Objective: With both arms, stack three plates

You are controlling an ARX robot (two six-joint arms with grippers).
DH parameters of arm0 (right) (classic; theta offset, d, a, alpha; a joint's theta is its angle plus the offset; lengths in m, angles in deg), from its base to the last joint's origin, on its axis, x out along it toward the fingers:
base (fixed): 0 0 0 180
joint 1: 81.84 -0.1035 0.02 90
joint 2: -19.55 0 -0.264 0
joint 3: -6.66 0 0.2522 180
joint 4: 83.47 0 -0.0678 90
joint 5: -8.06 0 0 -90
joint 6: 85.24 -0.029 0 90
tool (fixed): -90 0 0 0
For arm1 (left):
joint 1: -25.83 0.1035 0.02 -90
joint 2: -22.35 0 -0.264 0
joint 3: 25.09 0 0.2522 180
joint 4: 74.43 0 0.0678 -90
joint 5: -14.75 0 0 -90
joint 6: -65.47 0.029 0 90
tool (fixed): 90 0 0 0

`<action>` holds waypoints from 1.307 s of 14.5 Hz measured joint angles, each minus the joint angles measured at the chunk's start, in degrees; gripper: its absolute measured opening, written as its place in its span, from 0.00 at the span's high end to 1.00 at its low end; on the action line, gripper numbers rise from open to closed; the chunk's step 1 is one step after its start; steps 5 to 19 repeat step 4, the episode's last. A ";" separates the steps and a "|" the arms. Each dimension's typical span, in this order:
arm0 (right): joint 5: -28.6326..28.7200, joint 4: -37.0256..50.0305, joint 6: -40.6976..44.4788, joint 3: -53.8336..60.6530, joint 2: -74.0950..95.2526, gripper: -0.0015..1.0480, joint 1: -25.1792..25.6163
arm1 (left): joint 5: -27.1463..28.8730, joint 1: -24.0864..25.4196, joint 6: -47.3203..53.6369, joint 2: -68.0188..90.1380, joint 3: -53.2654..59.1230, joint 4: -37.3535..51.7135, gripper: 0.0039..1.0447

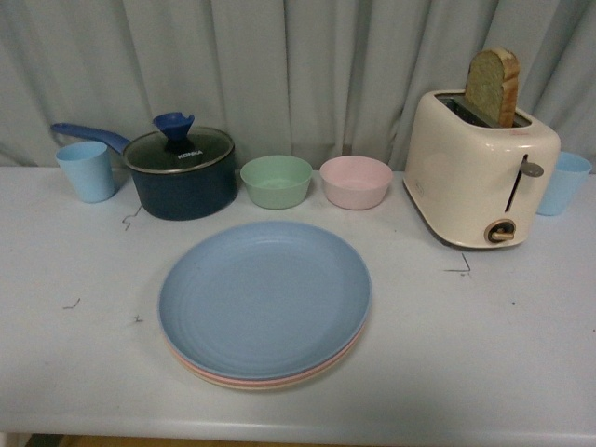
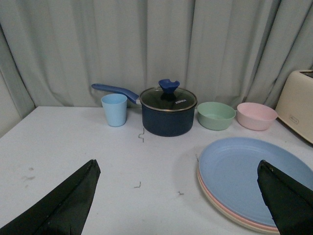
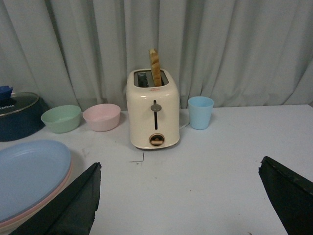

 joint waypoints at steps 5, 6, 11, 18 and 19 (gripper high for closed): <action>0.00 0.00 0.00 0.00 0.00 0.06 0.00 | 0.00 0.00 0.00 0.00 0.00 0.00 0.06; 0.00 0.00 0.00 0.00 0.00 0.06 0.00 | 0.00 0.00 0.00 0.00 0.00 0.00 0.06; 0.00 0.00 0.00 0.00 0.00 0.06 0.00 | 0.00 0.00 0.00 0.00 0.00 0.00 0.06; 0.00 0.00 0.00 0.00 0.00 0.06 0.00 | 0.00 0.00 0.00 0.00 0.00 0.00 0.06; 0.00 0.00 0.00 0.00 0.00 0.06 0.00 | 0.00 0.00 0.00 0.00 0.00 0.00 0.06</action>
